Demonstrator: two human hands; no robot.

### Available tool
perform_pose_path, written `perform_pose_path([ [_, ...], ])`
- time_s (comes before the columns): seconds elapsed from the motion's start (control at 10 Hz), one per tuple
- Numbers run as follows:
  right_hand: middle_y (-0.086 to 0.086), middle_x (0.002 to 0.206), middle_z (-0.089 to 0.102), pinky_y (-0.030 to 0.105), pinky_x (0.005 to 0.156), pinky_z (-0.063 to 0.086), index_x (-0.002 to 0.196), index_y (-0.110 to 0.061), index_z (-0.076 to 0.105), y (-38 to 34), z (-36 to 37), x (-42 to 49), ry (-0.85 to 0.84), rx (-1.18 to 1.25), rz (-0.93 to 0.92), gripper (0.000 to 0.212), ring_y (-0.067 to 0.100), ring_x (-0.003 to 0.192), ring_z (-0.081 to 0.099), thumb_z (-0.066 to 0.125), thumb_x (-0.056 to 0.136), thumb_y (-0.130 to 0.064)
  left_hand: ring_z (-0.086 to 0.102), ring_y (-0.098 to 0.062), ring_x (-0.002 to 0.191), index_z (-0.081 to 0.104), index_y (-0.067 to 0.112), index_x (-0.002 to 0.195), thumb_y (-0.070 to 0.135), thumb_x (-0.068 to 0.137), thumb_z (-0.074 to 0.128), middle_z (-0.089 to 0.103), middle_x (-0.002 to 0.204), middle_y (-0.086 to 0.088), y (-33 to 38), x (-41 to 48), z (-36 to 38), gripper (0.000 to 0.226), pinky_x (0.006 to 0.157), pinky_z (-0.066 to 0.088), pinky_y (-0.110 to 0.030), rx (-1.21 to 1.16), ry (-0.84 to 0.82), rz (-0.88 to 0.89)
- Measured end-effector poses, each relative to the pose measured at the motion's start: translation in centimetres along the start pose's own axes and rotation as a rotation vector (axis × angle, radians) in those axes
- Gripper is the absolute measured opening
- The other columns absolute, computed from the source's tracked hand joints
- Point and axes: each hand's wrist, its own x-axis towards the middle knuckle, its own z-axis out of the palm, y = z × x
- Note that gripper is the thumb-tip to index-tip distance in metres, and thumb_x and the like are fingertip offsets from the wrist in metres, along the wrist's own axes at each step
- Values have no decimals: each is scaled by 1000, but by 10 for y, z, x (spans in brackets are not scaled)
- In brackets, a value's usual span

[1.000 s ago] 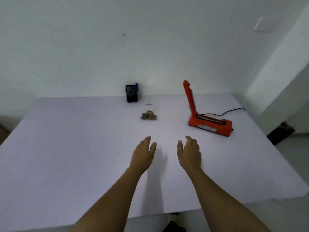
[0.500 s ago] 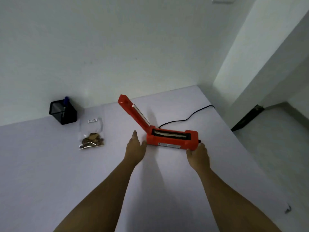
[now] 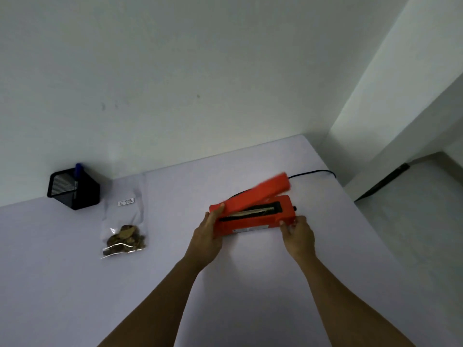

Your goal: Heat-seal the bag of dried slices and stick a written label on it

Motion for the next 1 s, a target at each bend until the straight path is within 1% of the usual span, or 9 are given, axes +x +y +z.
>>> perform_pose_path([
  [0.1, 18, 103, 66, 33, 78, 47, 101, -4, 52, -18, 12, 30, -21, 101, -21, 26, 32, 95, 63, 64, 86, -22, 51, -30, 118, 30, 27, 141, 0, 86, 51, 44, 138, -8, -2, 22, 2, 64, 93, 41, -27, 28, 74, -12],
  [0.2, 16, 107, 65, 29, 79, 45, 104, -4, 52, -32, 20, 51, -50, 149, -12, 29, 30, 98, 62, 65, 85, -22, 55, -30, 110, 30, 24, 140, 2, 87, 51, 51, 130, -10, -3, 38, -3, 61, 89, 43, -29, -19, 155, -56],
  [0.3, 16, 111, 65, 28, 80, 44, 107, -3, 51, -53, 35, 86, -79, 161, -40, 36, 29, 100, 62, 66, 84, -25, 60, -32, 104, 26, 26, 139, 8, 89, 51, 58, 122, -12, -7, 68, -17, 59, 88, 50, -37, -60, 205, -79],
  [0.4, 15, 110, 65, 31, 81, 46, 108, -3, 50, -65, 46, 107, -93, 151, -51, 38, 28, 99, 63, 67, 83, -28, 60, -31, 104, 25, 28, 138, 12, 90, 52, 60, 120, -10, -8, 91, -29, 57, 87, 51, -38, -92, 217, -126],
  [0.5, 16, 107, 66, 29, 77, 45, 106, -4, 50, -79, 60, 131, -104, 162, -45, 39, 28, 94, 63, 68, 82, -29, 60, -32, 102, 25, 31, 137, 15, 88, 54, 60, 117, -10, -10, 120, -43, 59, 81, 48, -33, -133, 226, -185],
  [0.6, 16, 105, 66, 28, 75, 45, 105, -4, 49, -85, 69, 144, -93, 147, -62, 40, 28, 92, 64, 68, 81, -29, 60, -33, 97, 25, 32, 136, 15, 87, 53, 61, 114, -11, -12, 135, -50, 59, 77, 46, -33, -143, 229, -197],
  [0.8, 18, 107, 65, 32, 78, 48, 108, -3, 48, -96, 80, 168, -110, 123, -87, 45, 29, 94, 64, 70, 80, -31, 58, -29, 85, 24, 32, 136, 13, 85, 54, 59, 105, -9, -16, 155, -56, 62, 72, 45, -32, -159, 228, -207],
  [0.9, 20, 117, 61, 36, 86, 48, 121, -2, 44, -96, 79, 162, -126, 124, -85, 54, 31, 103, 61, 68, 82, -30, 60, -32, 87, 22, 32, 136, 14, 85, 55, 59, 104, -8, -19, 151, -56, 63, 76, 50, -37, -111, 219, -178],
  [1.0, 22, 127, 53, 40, 95, 45, 131, -2, 36, -90, 79, 151, -101, 141, -47, 64, 33, 112, 56, 66, 83, -31, 62, -33, 90, 21, 30, 137, 14, 86, 55, 61, 101, -9, -25, 142, -56, 63, 78, 51, -37, -112, 233, -184],
])
